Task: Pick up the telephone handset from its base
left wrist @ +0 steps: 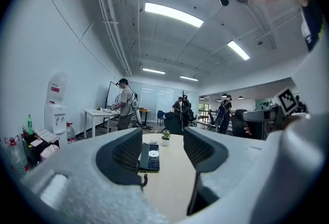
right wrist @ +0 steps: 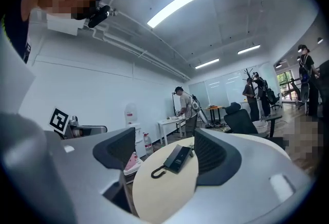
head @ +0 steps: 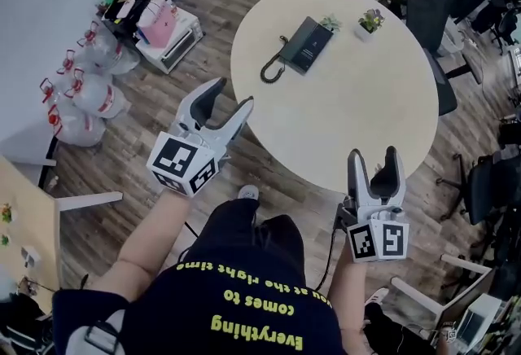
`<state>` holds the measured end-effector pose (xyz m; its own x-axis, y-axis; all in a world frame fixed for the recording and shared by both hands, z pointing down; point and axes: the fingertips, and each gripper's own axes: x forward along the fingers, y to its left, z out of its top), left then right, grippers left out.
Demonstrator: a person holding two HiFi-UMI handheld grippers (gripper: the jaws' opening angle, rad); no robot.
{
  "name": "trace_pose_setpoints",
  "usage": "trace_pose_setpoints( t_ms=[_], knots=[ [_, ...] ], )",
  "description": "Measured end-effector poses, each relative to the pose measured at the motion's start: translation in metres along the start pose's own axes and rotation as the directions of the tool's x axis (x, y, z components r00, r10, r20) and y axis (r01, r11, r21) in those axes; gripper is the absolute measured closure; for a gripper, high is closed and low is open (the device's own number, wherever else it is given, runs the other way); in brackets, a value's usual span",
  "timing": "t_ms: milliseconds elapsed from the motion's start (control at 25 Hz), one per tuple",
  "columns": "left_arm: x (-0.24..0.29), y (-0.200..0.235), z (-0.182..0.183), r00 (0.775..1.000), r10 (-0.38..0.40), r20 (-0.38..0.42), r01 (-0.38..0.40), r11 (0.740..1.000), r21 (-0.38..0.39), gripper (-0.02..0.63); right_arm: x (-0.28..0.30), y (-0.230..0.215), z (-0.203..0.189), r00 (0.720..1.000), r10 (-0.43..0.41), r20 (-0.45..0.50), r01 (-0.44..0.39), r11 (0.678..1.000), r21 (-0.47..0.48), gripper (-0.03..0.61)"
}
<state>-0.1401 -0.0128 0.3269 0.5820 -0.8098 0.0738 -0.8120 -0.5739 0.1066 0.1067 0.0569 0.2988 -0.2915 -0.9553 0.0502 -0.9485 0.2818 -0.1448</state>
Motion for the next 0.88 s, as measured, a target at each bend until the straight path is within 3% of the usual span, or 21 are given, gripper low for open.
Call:
trace_pose_setpoints(
  t_ms=[280,880],
  knots=[
    [0.048,0.018,-0.019,0.999,-0.025,-0.046,0.023,0.999,-0.039,0.364,0.036,-0.026,-0.009,0.999,-0.03,-0.026,0.031,0.999,0.035,0.224],
    [0.164,0.037,0.007,0.998,0.058,-0.012,-0.058,0.998,-0.021,0.354,0.144,-0.098,0.022,0.996,0.087,0.01,-0.087,0.996,0.016,0.218]
  ],
)
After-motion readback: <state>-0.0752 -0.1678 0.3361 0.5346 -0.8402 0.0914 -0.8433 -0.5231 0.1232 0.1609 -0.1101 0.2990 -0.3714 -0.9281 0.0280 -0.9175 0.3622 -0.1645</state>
